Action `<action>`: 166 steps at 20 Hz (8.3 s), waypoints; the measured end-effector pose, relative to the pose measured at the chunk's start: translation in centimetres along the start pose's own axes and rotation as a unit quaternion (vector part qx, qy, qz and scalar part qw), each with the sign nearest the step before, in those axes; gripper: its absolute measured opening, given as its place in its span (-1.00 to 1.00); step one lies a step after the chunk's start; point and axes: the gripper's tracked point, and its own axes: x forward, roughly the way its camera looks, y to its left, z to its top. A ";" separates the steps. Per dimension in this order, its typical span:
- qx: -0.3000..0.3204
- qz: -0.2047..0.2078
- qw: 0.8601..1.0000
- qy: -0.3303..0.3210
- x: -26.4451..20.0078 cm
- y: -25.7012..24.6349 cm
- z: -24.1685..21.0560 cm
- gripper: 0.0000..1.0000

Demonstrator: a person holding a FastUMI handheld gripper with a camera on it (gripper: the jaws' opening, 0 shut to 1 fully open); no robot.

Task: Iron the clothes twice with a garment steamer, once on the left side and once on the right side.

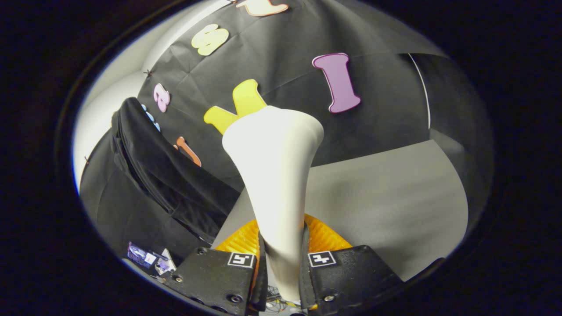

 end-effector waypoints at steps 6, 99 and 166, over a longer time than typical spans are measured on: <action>0.018 0.019 1.000 -0.005 -3.0 3.7 -1.4 -0.40; -0.128 -0.222 0.964 -0.072 11.5 33.3 -17.6 -0.40; -0.183 -0.136 0.952 -0.204 4.1 56.7 -11.2 -0.39</action>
